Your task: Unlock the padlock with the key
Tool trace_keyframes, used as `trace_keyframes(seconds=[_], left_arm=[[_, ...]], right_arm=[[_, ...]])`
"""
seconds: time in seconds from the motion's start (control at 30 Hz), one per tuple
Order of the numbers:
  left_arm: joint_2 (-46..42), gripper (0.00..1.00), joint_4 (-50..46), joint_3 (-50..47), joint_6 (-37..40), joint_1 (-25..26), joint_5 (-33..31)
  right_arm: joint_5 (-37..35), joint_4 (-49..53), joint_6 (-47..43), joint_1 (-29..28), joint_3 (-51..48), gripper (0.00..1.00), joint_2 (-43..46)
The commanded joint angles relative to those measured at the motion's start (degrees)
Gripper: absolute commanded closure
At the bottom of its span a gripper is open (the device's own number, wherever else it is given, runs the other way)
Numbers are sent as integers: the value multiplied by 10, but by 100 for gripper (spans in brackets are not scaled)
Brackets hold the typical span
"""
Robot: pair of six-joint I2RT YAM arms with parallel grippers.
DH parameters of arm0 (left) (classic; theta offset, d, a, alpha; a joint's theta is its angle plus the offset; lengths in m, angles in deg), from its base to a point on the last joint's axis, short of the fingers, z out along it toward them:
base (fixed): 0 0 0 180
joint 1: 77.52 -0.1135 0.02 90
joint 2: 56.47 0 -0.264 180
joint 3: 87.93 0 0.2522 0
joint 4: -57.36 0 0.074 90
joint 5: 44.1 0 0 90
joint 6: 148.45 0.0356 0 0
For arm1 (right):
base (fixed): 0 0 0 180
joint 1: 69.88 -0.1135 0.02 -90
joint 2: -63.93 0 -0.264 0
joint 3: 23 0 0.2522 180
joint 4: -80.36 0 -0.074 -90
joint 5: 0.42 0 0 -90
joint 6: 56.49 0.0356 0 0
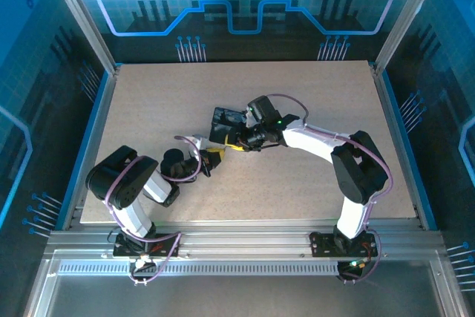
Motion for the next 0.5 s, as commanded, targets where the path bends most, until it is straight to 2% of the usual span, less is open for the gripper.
trace_keyframes(seconds=[0.0,0.47], left_arm=[[-7,100,10,3,15,-3,17],[-28,100,10,-9,21,-3,34]], right_arm=[[19,-18,3,4,-5,98,19],[12,-16,2,4,-6,98,19]])
